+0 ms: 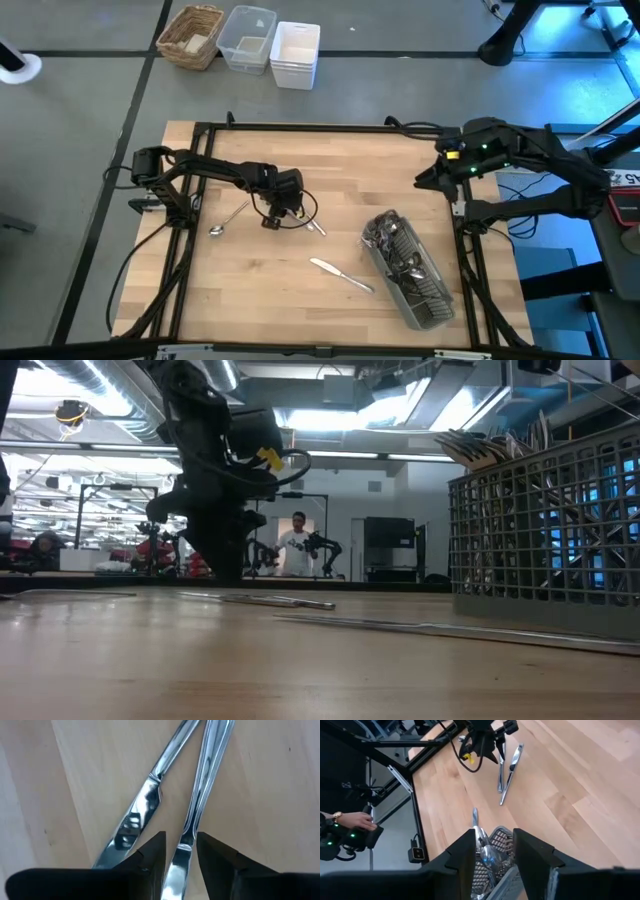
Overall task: Sort silverware
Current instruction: Put the silver table knife into the gray silverware basket
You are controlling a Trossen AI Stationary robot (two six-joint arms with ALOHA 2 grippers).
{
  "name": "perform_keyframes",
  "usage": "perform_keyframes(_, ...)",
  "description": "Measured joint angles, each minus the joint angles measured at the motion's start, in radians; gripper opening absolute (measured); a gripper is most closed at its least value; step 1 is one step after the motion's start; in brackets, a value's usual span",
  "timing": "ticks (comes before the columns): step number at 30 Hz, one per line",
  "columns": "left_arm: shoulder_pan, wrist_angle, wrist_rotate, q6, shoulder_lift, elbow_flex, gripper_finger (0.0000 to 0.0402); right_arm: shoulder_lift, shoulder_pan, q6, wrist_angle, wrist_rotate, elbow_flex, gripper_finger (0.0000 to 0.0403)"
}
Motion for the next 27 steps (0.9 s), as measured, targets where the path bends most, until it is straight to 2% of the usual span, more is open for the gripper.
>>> perform_keyframes(18,0.000,0.045,0.006,0.021,0.096,0.004,0.0096,0.073,0.000,0.000,0.126,-0.035,0.000,0.0133)
perform_keyframes(23,-0.004,0.040,0.004,0.042,0.133,0.006,0.0081,0.073,0.000,0.000,0.126,-0.035,0.000,0.0133)
perform_keyframes(27,-0.017,0.035,-0.001,0.035,0.143,0.006,0.0052,0.073,0.000,0.000,0.126,-0.035,0.000,0.0133)
